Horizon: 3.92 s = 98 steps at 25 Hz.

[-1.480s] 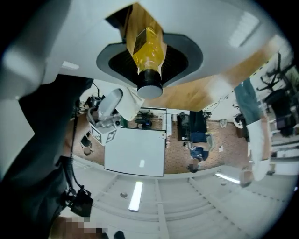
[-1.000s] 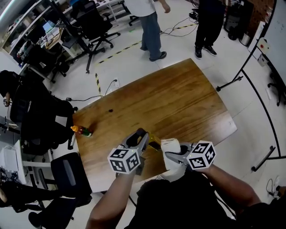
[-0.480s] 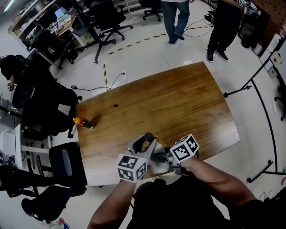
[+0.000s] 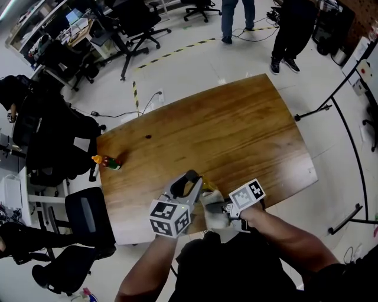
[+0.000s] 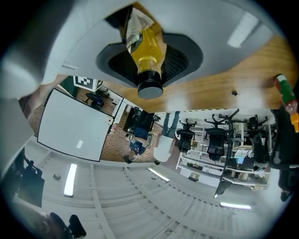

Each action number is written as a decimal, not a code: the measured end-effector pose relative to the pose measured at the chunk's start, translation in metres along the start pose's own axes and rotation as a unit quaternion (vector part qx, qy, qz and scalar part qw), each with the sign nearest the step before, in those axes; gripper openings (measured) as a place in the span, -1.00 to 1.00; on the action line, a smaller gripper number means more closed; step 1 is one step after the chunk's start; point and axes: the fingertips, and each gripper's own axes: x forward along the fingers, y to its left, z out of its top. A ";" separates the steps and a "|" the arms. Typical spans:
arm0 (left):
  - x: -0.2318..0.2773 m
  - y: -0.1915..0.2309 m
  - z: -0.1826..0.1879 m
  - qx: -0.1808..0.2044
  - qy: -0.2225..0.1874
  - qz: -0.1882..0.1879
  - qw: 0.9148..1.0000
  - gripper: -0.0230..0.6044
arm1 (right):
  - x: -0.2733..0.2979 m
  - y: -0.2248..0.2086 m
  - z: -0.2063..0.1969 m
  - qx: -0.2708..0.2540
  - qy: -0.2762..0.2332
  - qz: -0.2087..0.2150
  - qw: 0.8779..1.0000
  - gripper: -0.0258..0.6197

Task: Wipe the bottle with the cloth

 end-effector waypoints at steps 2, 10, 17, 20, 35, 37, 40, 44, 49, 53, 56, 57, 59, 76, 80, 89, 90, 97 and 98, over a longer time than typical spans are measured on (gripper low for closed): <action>0.001 0.004 0.000 -0.007 -0.001 0.001 1.000 -0.37 | -0.001 -0.007 -0.005 0.019 0.001 -0.002 1.000 -0.70; 0.002 0.008 0.000 -0.013 0.000 -0.006 1.000 -0.37 | -0.010 -0.038 -0.026 0.064 -0.001 -0.040 0.997 -0.70; 0.004 -0.022 -0.006 0.051 0.001 -0.036 0.998 -0.36 | -0.062 0.002 -0.001 -0.053 -0.073 -0.036 0.995 -0.70; 0.002 -0.035 -0.011 0.085 -0.005 -0.043 0.995 -0.36 | -0.112 0.024 0.027 -0.134 -0.146 -0.079 0.977 -0.70; -0.014 -0.069 -0.037 0.177 -0.021 -0.094 0.980 -0.35 | -0.171 0.100 0.034 -0.233 -0.297 -0.165 0.911 -0.70; -0.016 -0.068 -0.037 0.169 -0.024 -0.104 0.980 -0.35 | -0.174 0.103 0.024 -0.232 -0.307 -0.175 0.906 -0.70; -0.026 -0.070 -0.034 0.166 -0.036 -0.114 0.979 -0.26 | -0.181 0.107 0.002 -0.231 -0.317 -0.182 0.902 -0.70; -0.057 -0.061 -0.027 0.142 -0.057 -0.091 0.984 -0.26 | -0.184 0.109 -0.020 -0.245 -0.303 -0.183 0.903 -0.70; -0.110 -0.074 -0.040 0.036 -0.072 -0.043 0.996 -0.42 | -0.197 0.115 -0.047 -0.283 -0.266 -0.163 0.907 -0.69; -0.133 -0.093 -0.056 -0.043 -0.097 0.026 0.994 -0.78 | -0.202 0.129 -0.070 -0.339 -0.211 -0.126 0.908 -0.69; -0.146 -0.126 -0.080 -0.072 -0.099 0.051 0.991 -0.87 | -0.212 0.131 -0.097 -0.368 -0.189 -0.114 0.903 -0.69; -0.150 -0.139 -0.089 -0.072 -0.095 0.059 0.991 -0.87 | -0.216 0.128 -0.106 -0.371 -0.187 -0.111 0.903 -0.69; -0.160 -0.162 -0.105 -0.070 -0.084 0.074 0.991 -0.87 | -0.224 0.120 -0.122 -0.368 -0.182 -0.108 0.905 -0.69; -0.219 -0.183 -0.150 -0.088 -0.062 0.092 0.990 -0.87 | -0.229 0.115 -0.186 -0.340 -0.210 -0.116 0.909 -0.69; -0.233 -0.182 -0.149 -0.066 -0.059 0.071 0.994 -0.87 | -0.215 0.123 -0.205 -0.331 -0.224 -0.138 0.906 -0.69; -0.256 -0.175 -0.161 -0.071 -0.052 0.037 0.995 -0.87 | -0.194 0.134 -0.239 -0.321 -0.222 -0.177 0.904 -0.70; -0.257 -0.175 -0.161 -0.070 -0.051 0.036 0.996 -0.87 | -0.194 0.134 -0.240 -0.322 -0.222 -0.181 0.902 -0.70; -0.263 -0.177 -0.158 -0.053 -0.055 0.034 0.997 -0.87 | -0.190 0.131 -0.244 -0.329 -0.217 -0.190 0.899 -0.70; -0.264 -0.177 -0.158 -0.053 -0.055 0.036 0.996 -0.87 | -0.189 0.133 -0.244 -0.331 -0.217 -0.189 0.899 -0.70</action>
